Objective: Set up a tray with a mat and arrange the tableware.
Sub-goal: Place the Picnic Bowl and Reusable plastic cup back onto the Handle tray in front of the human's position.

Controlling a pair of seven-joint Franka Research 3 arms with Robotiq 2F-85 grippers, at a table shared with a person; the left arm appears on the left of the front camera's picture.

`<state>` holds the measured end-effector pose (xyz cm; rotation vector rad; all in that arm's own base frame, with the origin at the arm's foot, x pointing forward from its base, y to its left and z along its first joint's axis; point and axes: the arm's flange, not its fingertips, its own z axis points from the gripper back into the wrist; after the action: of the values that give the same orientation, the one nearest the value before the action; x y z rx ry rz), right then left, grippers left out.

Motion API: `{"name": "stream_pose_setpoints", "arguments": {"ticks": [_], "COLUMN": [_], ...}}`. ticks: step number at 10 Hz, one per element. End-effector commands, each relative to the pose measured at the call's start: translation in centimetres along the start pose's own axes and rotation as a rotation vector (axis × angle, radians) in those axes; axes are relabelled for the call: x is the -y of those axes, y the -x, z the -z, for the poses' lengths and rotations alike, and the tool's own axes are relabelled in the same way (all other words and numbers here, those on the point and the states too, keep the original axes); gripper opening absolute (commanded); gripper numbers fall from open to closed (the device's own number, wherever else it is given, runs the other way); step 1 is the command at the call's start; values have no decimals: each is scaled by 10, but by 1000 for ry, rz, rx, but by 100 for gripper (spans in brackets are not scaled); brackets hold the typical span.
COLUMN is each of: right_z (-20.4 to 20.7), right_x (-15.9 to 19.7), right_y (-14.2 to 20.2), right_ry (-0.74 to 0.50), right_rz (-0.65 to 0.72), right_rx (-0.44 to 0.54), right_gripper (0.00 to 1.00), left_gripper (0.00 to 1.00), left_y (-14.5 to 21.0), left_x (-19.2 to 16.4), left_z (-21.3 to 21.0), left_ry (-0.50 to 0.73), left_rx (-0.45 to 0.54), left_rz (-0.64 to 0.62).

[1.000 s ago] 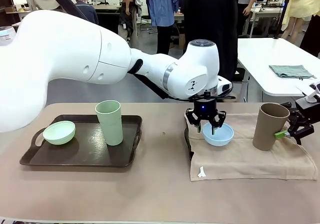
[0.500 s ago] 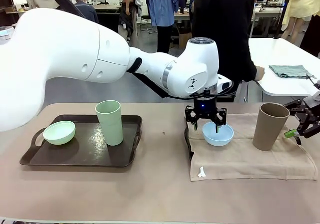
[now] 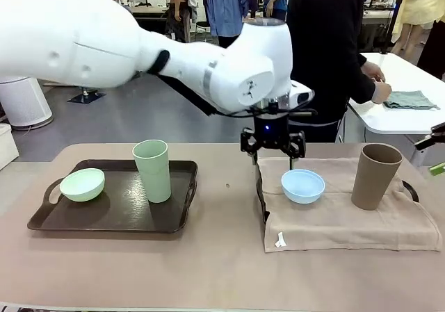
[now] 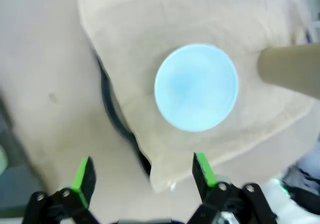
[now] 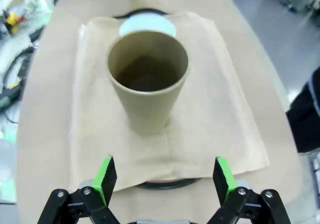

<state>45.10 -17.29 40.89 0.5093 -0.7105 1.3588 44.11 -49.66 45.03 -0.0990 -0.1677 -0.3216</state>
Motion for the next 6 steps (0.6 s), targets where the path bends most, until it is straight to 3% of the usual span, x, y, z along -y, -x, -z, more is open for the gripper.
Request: {"name": "stream_pose_setpoints", "arguments": {"ticks": [1,2,3,4,6], "right_z": [-26,-34,-35,-35,-35], "right_x": [-31,-36,-37,-27,-27], "right_y": [-43,-61,-73,-44,-44], "right_ry": [-50,-64,-66,-35,-35], "right_rz": [120,172,203,102,102], "right_rx": [9,49,101,14,14], "right_gripper": [100,100,100,100,100], "left_gripper": [100,100,100,100,100], "left_y": [37,45,14,14,14], "left_x": [-15,-22,-5,-5,-5], "left_z": [-42,-60,-29,-29,-29], "left_ry": [-60,-85,-21,-21,-21], "left_rx": [49,87,20,20,20], "left_rz": [-2,-5,8,8,8]}}
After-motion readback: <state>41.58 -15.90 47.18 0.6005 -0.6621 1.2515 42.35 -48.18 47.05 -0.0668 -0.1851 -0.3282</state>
